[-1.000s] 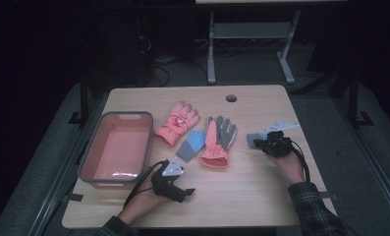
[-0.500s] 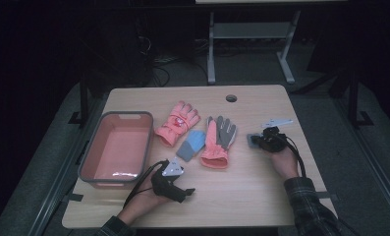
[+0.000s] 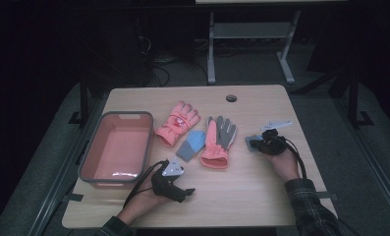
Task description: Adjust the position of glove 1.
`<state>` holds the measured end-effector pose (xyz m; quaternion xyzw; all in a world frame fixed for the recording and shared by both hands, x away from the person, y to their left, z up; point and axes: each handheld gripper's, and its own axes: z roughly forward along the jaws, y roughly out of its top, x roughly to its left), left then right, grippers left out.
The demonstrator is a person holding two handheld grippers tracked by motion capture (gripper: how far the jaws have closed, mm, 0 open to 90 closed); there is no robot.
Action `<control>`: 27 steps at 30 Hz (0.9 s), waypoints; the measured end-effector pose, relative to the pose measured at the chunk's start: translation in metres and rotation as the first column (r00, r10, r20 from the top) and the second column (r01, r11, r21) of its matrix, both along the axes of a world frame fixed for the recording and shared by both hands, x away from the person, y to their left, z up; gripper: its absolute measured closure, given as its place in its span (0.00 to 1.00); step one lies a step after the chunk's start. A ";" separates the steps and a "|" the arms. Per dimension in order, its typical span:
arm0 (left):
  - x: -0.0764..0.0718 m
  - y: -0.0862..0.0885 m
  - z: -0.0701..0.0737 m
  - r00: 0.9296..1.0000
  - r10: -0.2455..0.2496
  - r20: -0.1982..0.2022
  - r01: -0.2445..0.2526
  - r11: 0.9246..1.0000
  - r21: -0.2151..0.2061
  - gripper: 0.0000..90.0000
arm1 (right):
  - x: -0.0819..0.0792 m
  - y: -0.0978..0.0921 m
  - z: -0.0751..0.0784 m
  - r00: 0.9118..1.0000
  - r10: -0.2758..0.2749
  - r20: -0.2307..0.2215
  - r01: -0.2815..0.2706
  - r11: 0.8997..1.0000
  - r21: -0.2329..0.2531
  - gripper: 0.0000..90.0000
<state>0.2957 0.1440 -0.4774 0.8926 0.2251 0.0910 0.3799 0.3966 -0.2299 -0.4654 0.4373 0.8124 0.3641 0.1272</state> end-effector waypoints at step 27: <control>0.000 0.000 0.000 1.000 0.000 0.004 0.000 1.000 -0.004 0.14 | -0.066 0.008 0.010 0.980 0.189 -0.066 -0.190 0.982 -0.017 1.00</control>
